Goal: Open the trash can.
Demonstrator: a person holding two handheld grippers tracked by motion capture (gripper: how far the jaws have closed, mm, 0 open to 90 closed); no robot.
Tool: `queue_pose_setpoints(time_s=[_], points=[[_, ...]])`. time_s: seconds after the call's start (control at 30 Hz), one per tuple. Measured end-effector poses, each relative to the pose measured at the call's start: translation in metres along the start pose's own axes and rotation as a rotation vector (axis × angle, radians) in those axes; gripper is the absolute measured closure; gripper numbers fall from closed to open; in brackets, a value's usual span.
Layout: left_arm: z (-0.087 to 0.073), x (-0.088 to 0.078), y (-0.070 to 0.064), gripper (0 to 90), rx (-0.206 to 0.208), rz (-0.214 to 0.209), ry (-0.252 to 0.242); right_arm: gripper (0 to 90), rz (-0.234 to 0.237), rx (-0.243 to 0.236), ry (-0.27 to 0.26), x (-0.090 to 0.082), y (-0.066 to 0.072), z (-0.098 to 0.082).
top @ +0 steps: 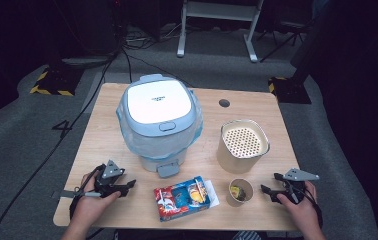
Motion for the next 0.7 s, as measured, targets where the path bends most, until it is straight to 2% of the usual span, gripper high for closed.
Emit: queue_pose_setpoints(time_s=[0.07, 0.17, 0.27, 0.33, 0.5, 0.6, 0.63, 0.67, 0.7], points=[[0.000, -0.002, 0.002, 44.8, -0.002, -0.016, -0.006, 22.5, 0.000, 0.000, 0.000, 0.000, 0.000, 0.000], [0.004, -0.009, 0.004, 45.9, -0.024, -0.083, -0.063, 22.5, 0.000, 0.001, 0.000, 0.000, 0.000, 0.000], [0.009, -0.021, 0.007, 43.7, -0.023, -0.125, -0.108, 21.6, 0.003, -0.004, 0.001, 0.001, -0.001, 0.001], [0.011, -0.026, 0.007, 42.5, -0.009, -0.134, -0.121, 21.4, 0.006, -0.007, 0.002, 0.001, -0.001, 0.001], [0.021, -0.046, 0.005, 44.1, -0.004, -0.195, -0.178, 21.3, 0.004, -0.011, 0.003, 0.003, -0.002, 0.002], [0.031, -0.056, 0.004, 48.6, 0.019, -0.212, -0.209, 21.2, 0.015, -0.018, 0.004, 0.003, -0.003, 0.002], [0.034, -0.059, 0.004, 48.6, 0.028, -0.217, -0.211, 21.2, 0.015, -0.018, 0.004, 0.003, -0.003, 0.002], [0.041, -0.064, 0.004, 51.7, 0.059, -0.224, -0.213, 21.2, 0.016, -0.019, 0.003, 0.003, -0.003, 0.003], [0.041, -0.064, 0.004, 52.8, 0.059, -0.224, -0.213, 21.2, 0.016, -0.019, 0.003, 0.003, -0.003, 0.003]])
Point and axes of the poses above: each handheld gripper's, and its own axes: x roughly forward along the jaws, z roughly out of its top, y roughly to its left, the point moved 5 cm from there along x, roughly forward along the jaws, and after that the axes turned 4 degrees about z, right-handed, at the moved point
